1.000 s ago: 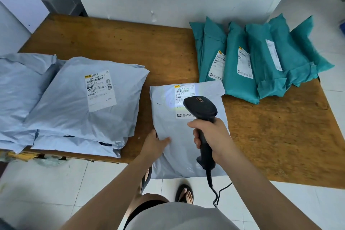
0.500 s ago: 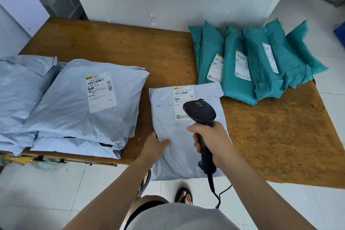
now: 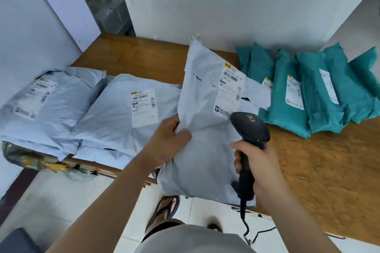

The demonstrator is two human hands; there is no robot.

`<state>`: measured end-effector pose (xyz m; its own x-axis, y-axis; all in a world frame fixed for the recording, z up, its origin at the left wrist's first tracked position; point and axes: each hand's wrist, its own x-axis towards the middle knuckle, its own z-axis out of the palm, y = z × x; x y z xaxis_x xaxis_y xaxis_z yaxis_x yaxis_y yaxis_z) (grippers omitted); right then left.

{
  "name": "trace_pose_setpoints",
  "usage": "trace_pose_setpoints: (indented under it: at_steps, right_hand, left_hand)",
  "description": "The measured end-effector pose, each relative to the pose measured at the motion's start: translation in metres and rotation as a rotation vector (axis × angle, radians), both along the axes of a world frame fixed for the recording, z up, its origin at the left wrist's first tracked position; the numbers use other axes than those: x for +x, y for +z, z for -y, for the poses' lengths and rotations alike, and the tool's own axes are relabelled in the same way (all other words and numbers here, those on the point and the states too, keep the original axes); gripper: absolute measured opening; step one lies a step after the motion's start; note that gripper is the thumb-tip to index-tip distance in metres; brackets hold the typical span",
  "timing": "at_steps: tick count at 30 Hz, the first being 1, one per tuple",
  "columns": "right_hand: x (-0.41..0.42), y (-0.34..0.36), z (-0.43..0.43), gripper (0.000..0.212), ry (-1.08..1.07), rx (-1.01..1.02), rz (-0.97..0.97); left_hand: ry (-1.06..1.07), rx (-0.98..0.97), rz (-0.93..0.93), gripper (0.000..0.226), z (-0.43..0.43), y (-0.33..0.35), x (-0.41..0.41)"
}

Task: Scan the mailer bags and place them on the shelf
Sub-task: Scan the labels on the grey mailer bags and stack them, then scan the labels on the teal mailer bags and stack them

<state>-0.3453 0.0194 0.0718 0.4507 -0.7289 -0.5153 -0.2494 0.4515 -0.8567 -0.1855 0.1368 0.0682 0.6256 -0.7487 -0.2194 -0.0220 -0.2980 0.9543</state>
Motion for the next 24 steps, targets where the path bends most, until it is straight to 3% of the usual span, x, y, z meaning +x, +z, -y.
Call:
trace_pose_setpoints:
  at_steps: [3, 7, 9, 11, 13, 16, 24]
  right_hand:
    - [0.013, 0.013, -0.008, 0.034, 0.083, -0.028, 0.054]
    - [0.036, 0.016, -0.015, 0.043, 0.195, -0.107, 0.068]
    - [0.045, 0.014, -0.016, 0.041, 0.201, -0.107, 0.052]
    - [0.052, 0.012, -0.016, 0.040, 0.198, -0.101, 0.033]
    - [0.056, 0.011, -0.016, 0.041, 0.190, -0.103, 0.009]
    - [0.067, 0.009, -0.012, 0.043, 0.141, -0.098, -0.015]
    - [0.093, 0.009, -0.008, 0.045, 0.070, -0.118, -0.072]
  left_hand:
    - [0.161, -0.027, 0.028, 0.022, -0.027, 0.032, 0.054]
    - [0.367, 0.107, 0.164, 0.030, -0.064, 0.031, 0.127]
    - [0.375, 0.358, 0.346, 0.038, -0.081, 0.009, 0.160]
    - [0.269, 0.674, 0.541, 0.068, -0.092, -0.014, 0.182]
    - [0.298, 0.828, 0.657, 0.077, -0.091, -0.027, 0.186]
    - [0.382, 0.724, 0.769, 0.066, -0.067, -0.031, 0.170]
    - [-0.037, 0.558, 0.817, 0.069, 0.031, -0.028, 0.122]
